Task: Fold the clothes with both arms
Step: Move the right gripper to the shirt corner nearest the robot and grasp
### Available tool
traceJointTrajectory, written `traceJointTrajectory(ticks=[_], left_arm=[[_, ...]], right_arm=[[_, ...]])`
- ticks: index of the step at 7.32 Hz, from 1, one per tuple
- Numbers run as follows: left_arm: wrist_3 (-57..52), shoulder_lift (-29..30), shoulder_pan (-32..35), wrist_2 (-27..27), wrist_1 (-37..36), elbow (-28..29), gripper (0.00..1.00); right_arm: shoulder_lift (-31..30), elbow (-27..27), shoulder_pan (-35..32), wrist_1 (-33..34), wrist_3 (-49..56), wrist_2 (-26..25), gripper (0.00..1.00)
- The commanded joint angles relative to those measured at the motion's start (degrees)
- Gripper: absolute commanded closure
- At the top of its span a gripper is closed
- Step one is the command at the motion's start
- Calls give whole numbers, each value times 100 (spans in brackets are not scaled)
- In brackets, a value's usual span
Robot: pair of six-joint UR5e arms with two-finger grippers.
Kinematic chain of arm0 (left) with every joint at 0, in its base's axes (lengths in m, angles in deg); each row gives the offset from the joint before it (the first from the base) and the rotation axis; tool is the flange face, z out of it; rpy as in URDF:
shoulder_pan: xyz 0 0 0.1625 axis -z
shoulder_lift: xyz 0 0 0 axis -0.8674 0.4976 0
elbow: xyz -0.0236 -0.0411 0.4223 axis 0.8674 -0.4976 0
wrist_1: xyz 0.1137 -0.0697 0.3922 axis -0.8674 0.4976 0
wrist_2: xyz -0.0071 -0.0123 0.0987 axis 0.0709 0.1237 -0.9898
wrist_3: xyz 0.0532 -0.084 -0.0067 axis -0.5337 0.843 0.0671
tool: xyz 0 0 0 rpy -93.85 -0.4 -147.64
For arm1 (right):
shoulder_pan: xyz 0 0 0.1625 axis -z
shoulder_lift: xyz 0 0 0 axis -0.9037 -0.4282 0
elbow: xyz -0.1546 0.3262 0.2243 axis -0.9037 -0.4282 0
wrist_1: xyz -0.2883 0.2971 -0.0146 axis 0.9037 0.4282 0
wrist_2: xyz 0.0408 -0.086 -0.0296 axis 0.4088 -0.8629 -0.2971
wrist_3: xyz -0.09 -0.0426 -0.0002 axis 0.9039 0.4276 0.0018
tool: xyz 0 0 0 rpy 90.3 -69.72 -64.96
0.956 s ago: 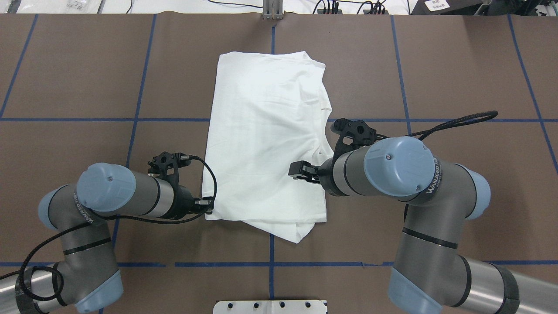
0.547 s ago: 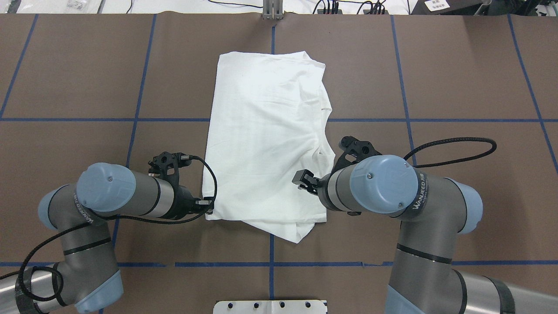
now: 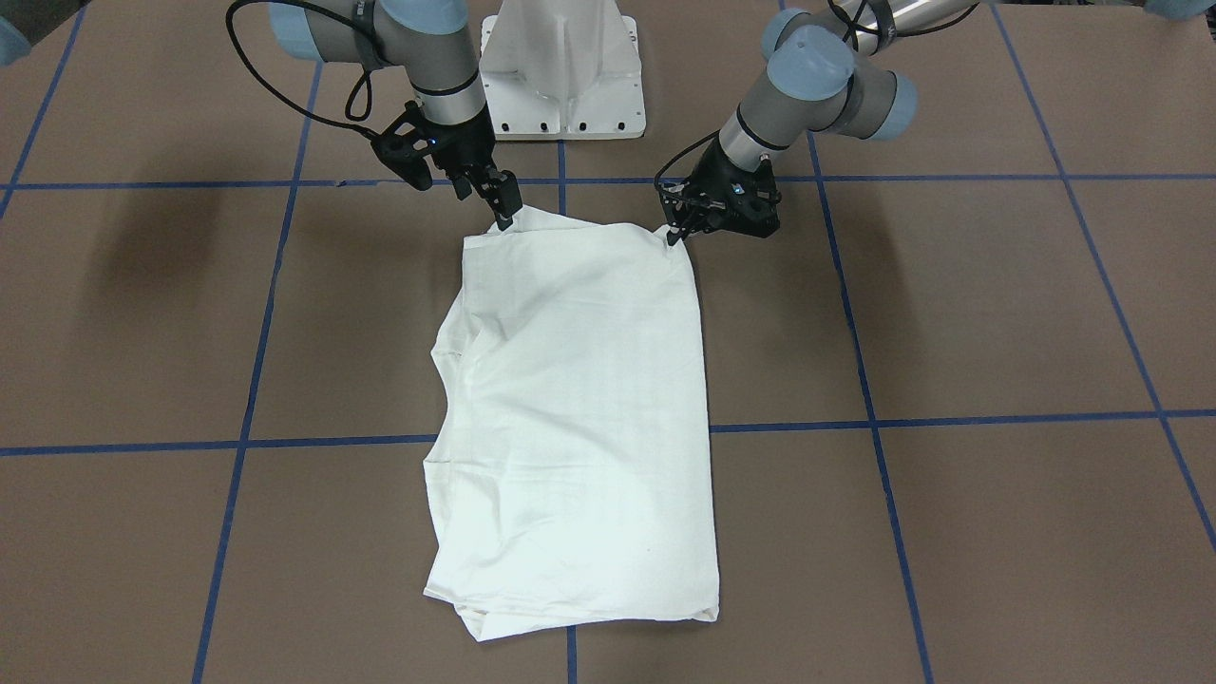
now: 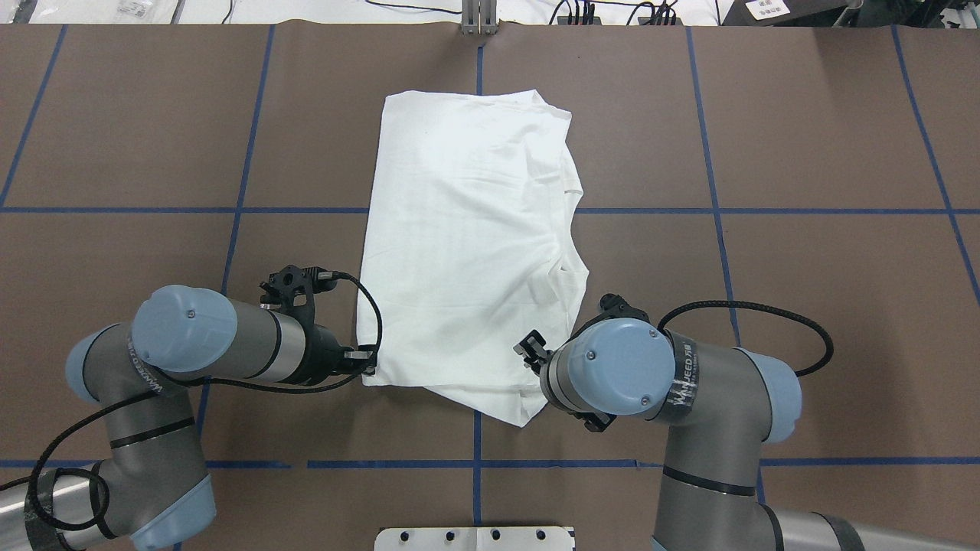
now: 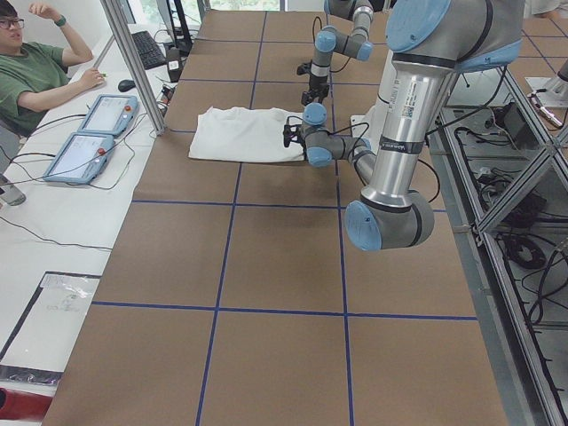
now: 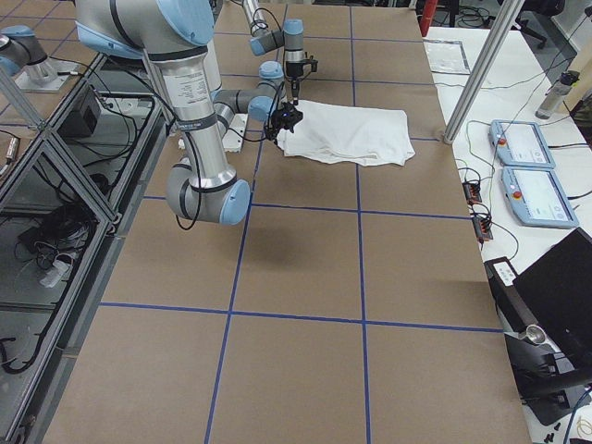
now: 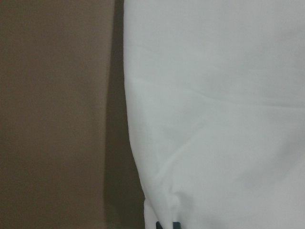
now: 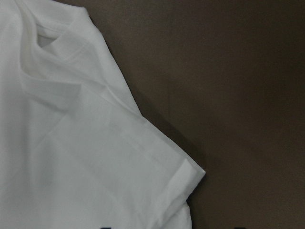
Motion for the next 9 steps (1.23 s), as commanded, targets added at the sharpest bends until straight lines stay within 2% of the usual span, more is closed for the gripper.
traceJointTrajectory(ticks=[1,4,8,9], left_arm=[[7,0,0,7,0,-20,100],[7,-9,0,16,0,-29,100],[7,-9,0,16,0,-29,100],[7,-9,0,16,0,-38,100]], right_arm=[[236,-344,37,5,-272,-139,16],[272,-511,220,-3,-500,-455,17],[280,-652,292,5,-501,-500,18],[280,-661,300,5,-501,-500,23]])
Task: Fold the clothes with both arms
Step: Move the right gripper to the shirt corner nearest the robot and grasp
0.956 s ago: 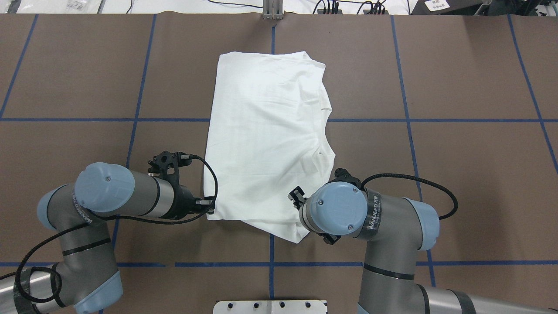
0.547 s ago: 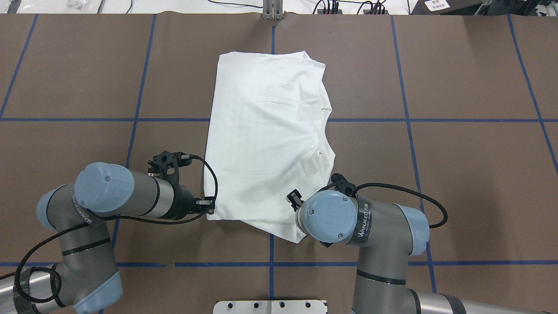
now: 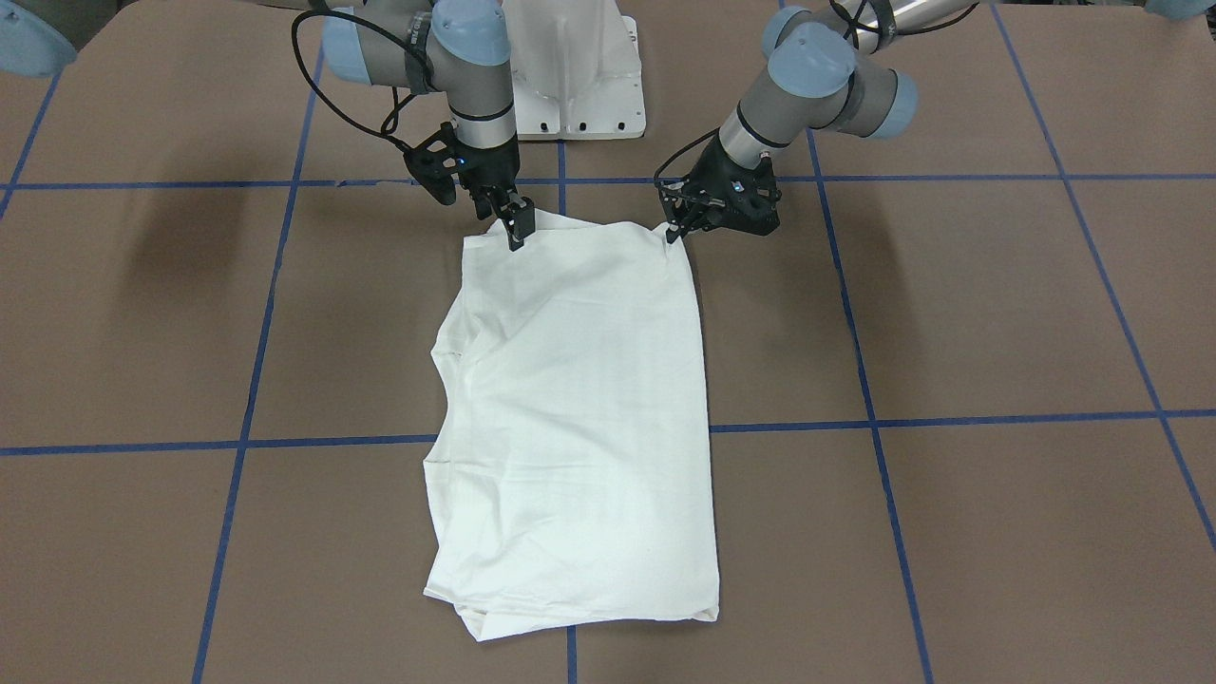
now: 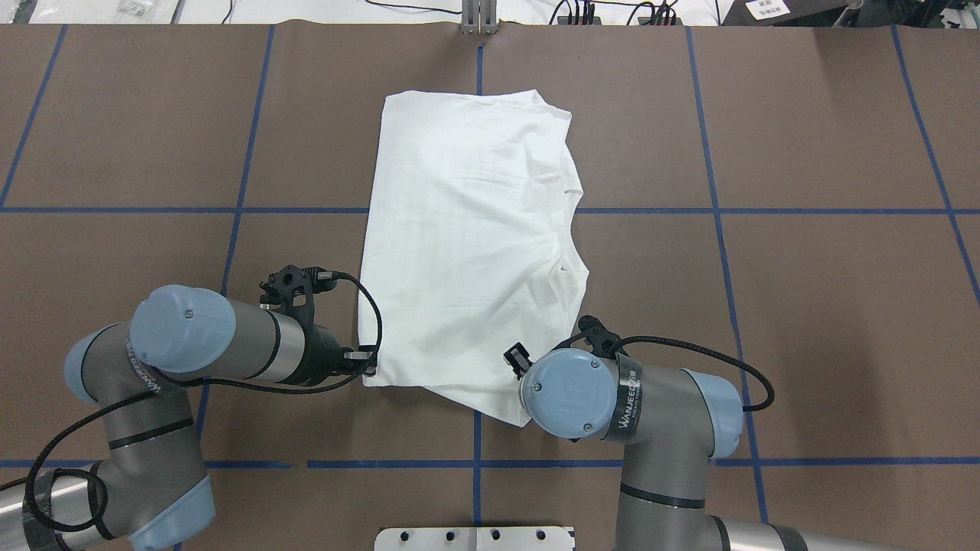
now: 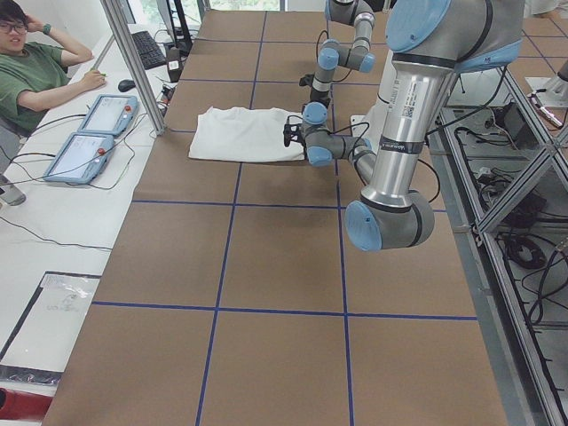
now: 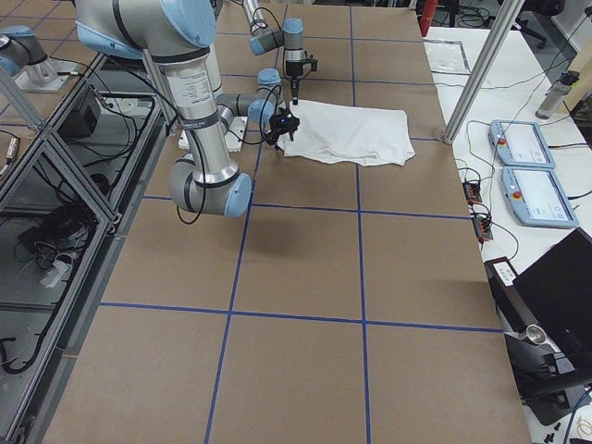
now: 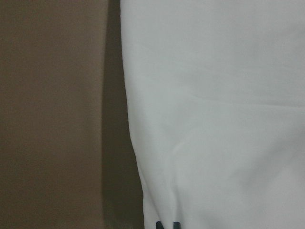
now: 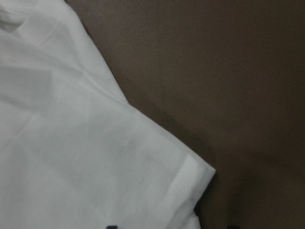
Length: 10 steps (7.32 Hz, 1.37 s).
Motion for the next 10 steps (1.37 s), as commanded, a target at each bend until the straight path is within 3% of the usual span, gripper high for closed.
traceJointTrajectory(ticks=[1,2,3,7,10], left_arm=[[2,0,0,0,0,-6,100],[2,0,0,0,0,-6,100],[-6,-9,0,0,0,-6,100],[2,0,9,0,0,-32,100],[28,-192,0,53,-323,-872,100]], right_arm=[[12,-17,21,0,-1,-1,36],[21,-17,13,0,-1,-1,72],[30,0,13,-8,-1,-1,100],[12,79,4,18,43,51,100],[-102,1262,82,1263,123,95,100]])
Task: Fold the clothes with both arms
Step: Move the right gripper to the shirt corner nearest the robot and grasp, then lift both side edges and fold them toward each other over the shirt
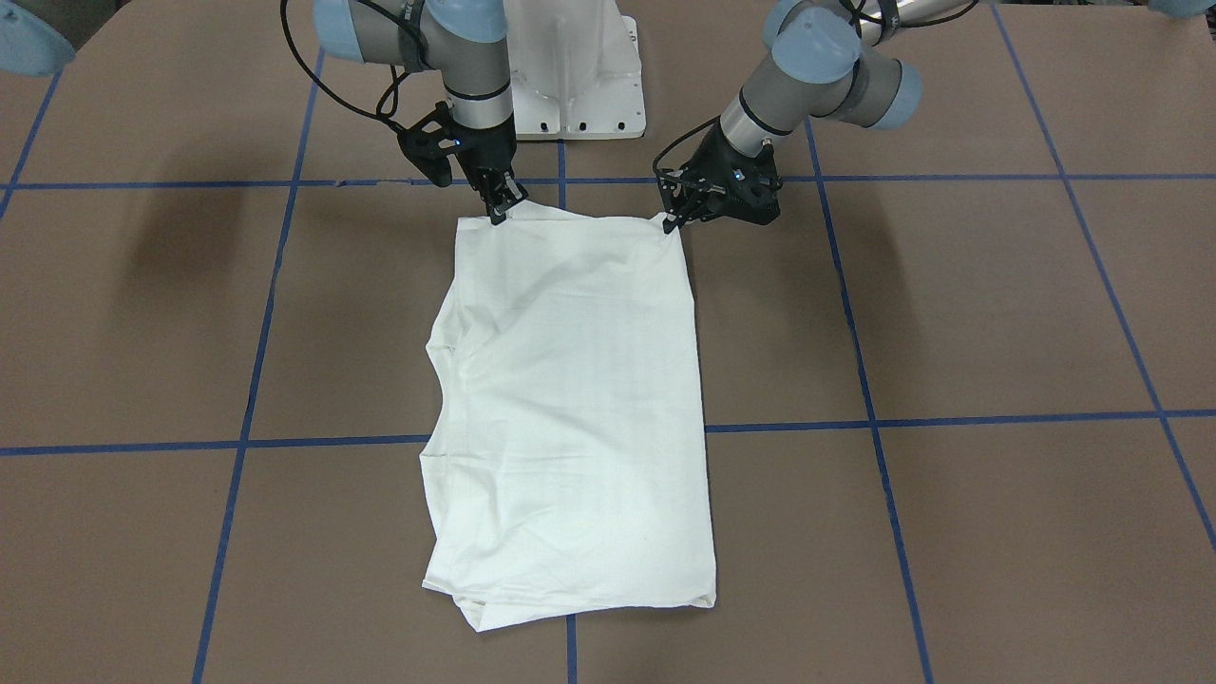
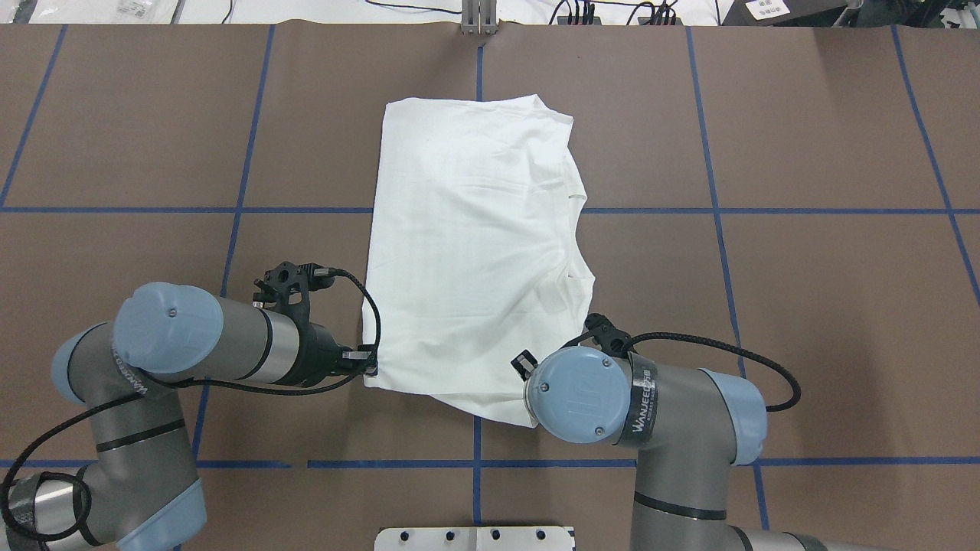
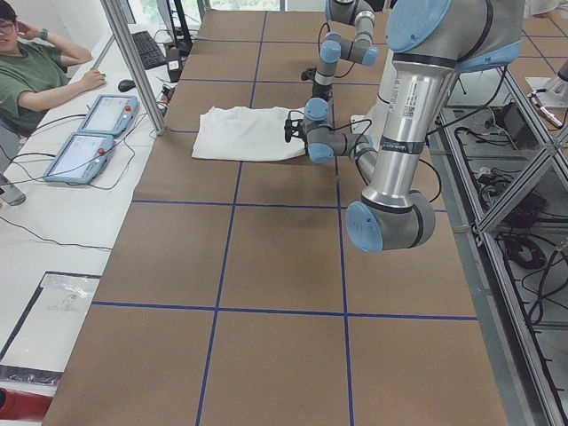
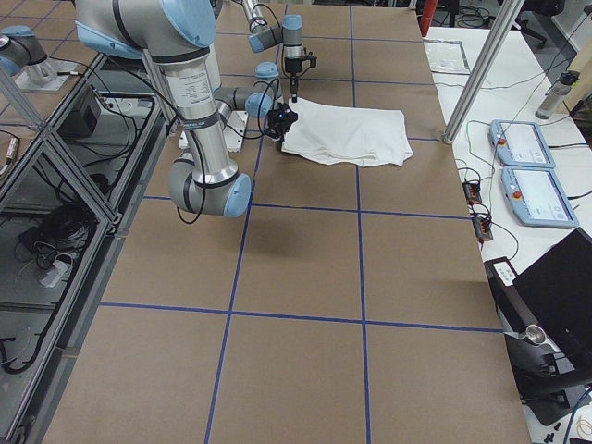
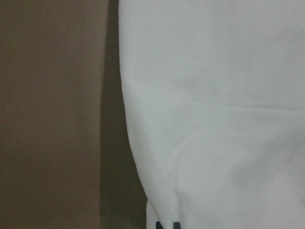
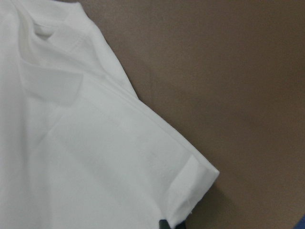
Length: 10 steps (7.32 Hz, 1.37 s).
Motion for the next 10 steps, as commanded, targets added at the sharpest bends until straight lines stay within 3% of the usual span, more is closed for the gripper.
traceJointTrajectory(ticks=[1,3,4,5,7,10], left_arm=[[40,-101,-22,175,-792,-974,100],[180,-92,-170,440,-2214,-2343,100],[181,-49,-180,571,-2727,-2733,100],[172,47,-180,625,-2793,-2685,100],[102,214,64,590,-2802,-2283,100],[-546,899,968,599,-2802,-1211,100]], right_arm=[[-39,957,230,868,4,-2,100],[48,2299,389,2201,4,15,100],[66,2533,329,2469,22,33,100],[84,2526,294,2463,292,33,100],[102,2404,-249,2436,1204,7,100],[1110,843,-1233,2332,2355,103,100]])
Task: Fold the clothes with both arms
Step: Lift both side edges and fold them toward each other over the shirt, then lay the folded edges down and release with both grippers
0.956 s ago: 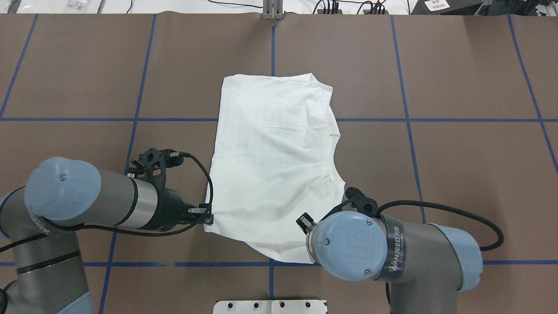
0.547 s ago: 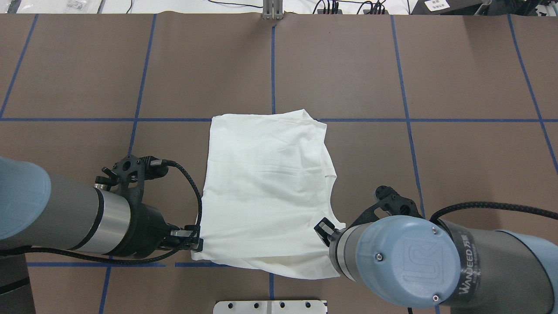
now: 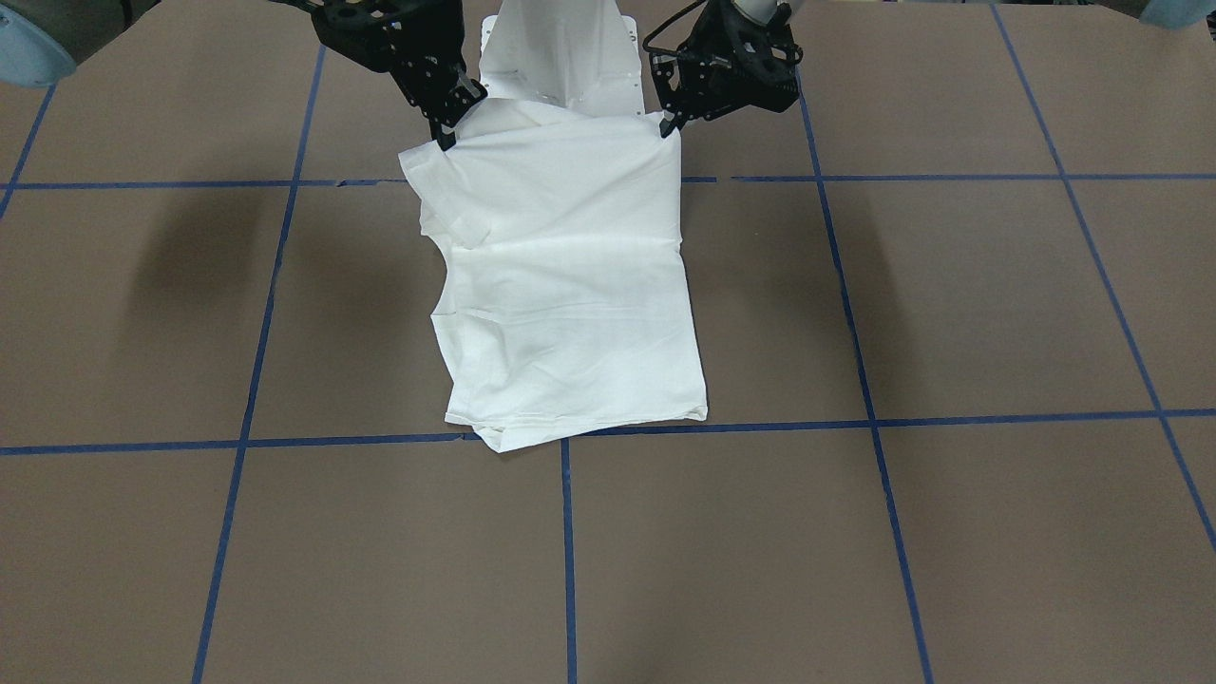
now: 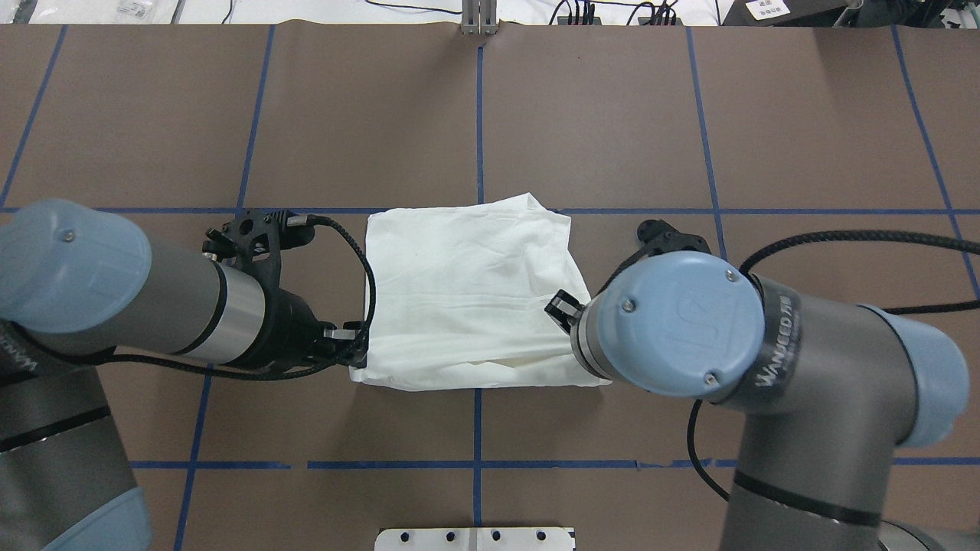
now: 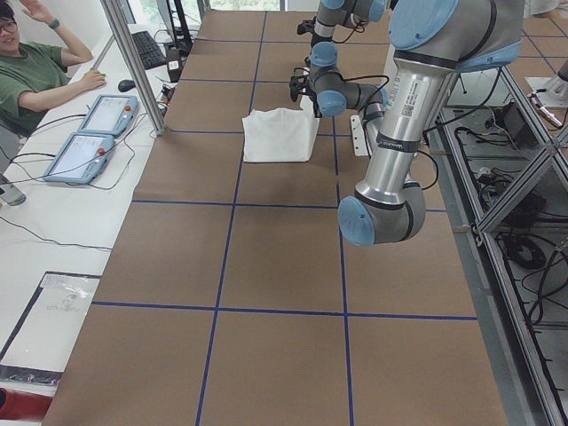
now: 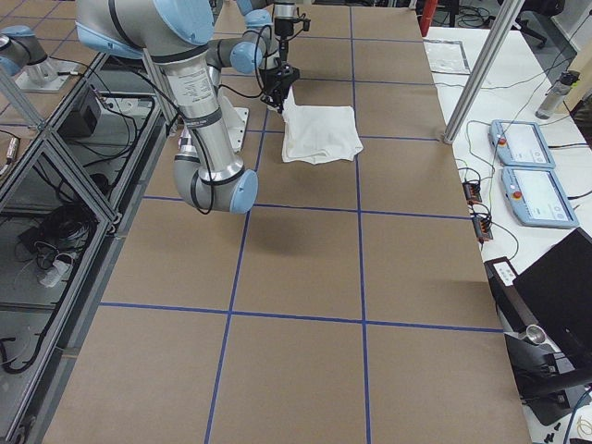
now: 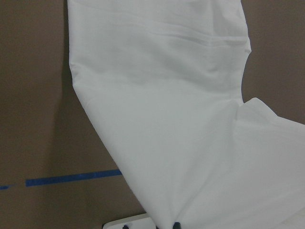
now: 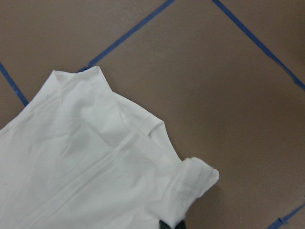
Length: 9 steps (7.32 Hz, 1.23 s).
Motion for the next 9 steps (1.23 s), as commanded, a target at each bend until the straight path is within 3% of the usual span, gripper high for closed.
traceJointTrajectory(ticks=[1,4,5,7,8,9], left_arm=[[-539,395,554,-8,3,786,100],[-1163,1010,898,-105,90,2260,100],[-1243,1195,899,-410,404,2840,100],[-1253,1433,899,-439,1343,3967,100],[-1392,1434,899,-439,1373,3997,100],[-1437,1434,925,-430,1365,3989,61]], right_arm=[[399,-1125,-599,-606,709,47,100],[924,-3100,-925,-1962,1149,39,100],[1074,-3699,-935,-2453,1186,30,100],[1137,-4353,-944,-2957,1483,-5,100],[1137,-4390,-944,-2958,1493,-14,100],[1137,-4434,-978,-2959,1650,-5,40]])
